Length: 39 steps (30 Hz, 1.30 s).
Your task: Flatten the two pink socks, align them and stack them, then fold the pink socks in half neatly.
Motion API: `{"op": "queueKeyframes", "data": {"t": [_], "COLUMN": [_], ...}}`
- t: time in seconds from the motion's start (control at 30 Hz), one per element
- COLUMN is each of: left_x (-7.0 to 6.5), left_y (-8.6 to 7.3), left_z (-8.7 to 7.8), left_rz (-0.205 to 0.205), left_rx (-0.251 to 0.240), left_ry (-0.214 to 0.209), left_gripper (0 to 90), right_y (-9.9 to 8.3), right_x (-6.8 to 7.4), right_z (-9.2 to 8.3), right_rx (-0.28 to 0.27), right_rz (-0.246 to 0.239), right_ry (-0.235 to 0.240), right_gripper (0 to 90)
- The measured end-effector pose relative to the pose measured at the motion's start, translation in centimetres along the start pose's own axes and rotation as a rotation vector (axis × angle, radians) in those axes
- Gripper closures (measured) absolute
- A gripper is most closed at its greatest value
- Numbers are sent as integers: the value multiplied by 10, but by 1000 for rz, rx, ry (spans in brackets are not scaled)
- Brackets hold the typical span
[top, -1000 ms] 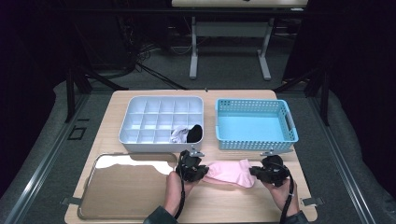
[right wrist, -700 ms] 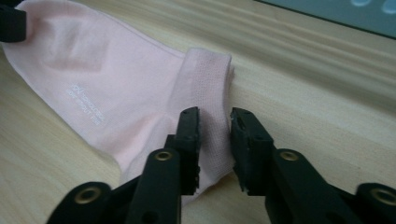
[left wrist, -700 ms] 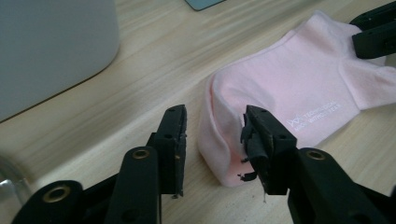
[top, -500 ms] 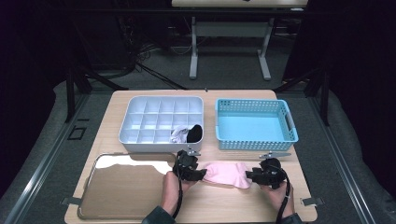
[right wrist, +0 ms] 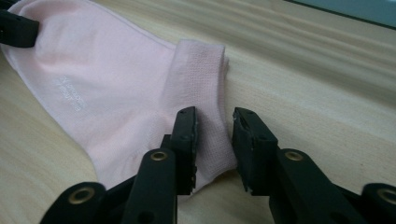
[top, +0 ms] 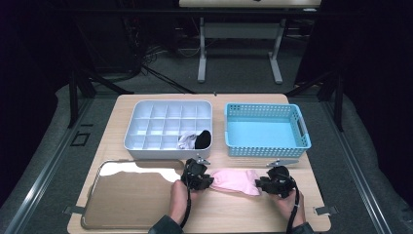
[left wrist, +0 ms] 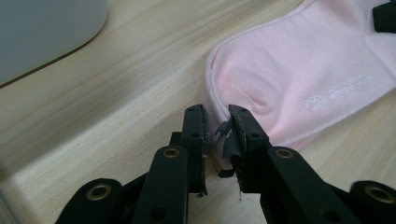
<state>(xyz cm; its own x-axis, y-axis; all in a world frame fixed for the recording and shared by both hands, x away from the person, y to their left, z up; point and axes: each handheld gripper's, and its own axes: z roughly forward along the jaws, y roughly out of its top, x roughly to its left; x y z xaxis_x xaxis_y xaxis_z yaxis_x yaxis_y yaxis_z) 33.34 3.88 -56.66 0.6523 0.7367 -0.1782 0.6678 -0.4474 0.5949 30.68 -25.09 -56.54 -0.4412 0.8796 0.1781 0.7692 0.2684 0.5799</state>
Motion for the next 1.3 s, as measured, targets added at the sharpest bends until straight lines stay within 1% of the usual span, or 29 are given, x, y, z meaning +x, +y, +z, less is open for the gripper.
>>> {"op": "queueKeyframes", "data": {"t": [0.1,0.37,0.43,0.47,0.57,0.63,0.67,0.7,0.73,0.87,0.9,0.93,1.0,1.03,1.07,1.1,1.13,1.17,1.23,1.3], "left_x": [0,0,0,0,0,-2,-2,-4,-4,-7,-9,-10,-11,-12,-13,-13,-15,-15,-17,-19], "left_y": [0,0,-1,-1,-2,-2,-2,-3,-3,-4,-4,-3,-3,-3,-3,-2,-2,-2,-1,0], "left_z": [0,0,0,0,0,0,0,1,1,1,3,3,3,4,4,4,6,6,8,9], "left_rz": [-5,1,4,2,0,1,1,3,-1,-1,-6,0,-6,-5,-6,-8,-15,-15,-16,-17], "left_rx": [-1,-4,-10,-14,-23,-32,-32,-37,-35,-37,-40,-36,-40,-37,-37,-38,-41,-41,-44,-44], "left_ry": [-9,-15,-12,-12,-19,-22,-22,-24,-35,-41,-48,-49,-55,-60,-64,-69,-84,-84,-90,-97], "left_gripper": [802,836,853,857,862,863,864,864,864,864,864,864,864,864,864,864,864,864,864,864], "right_y": [-1,-2,-4,-4,-5,-6,-6,-7,-7,-8,-8,-8,-7,-7,-7,-6,-5,-5,-3,-1], "right_x": [1,-1,-1,-3,-4,-5,-5,-5,-5,-6,-7,-7,-8,-8,-9,-9,-9,-9,-8,-6], "right_z": [0,1,1,0,-1,-5,-5,-9,-10,-17,-21,-23,-27,-27,-32,-34,-36,-38,-42,-46], "right_rx": [-3,-11,-29,-22,-30,-39,-39,-47,-45,-51,-60,-58,-75,-75,-80,-81,-79,-85,-83,-90], "right_rz": [-2,7,37,36,46,61,61,60,67,70,78,81,86,86,90,92,95,98,97,90], "right_ry": [9,34,39,49,59,71,71,78,76,88,93,94,101,101,115,113,116,120,127,144], "right_gripper": [758,804,822,826,832,835,835,836,836,837,837,837,838,838,837,837,838,838,838,838]}}
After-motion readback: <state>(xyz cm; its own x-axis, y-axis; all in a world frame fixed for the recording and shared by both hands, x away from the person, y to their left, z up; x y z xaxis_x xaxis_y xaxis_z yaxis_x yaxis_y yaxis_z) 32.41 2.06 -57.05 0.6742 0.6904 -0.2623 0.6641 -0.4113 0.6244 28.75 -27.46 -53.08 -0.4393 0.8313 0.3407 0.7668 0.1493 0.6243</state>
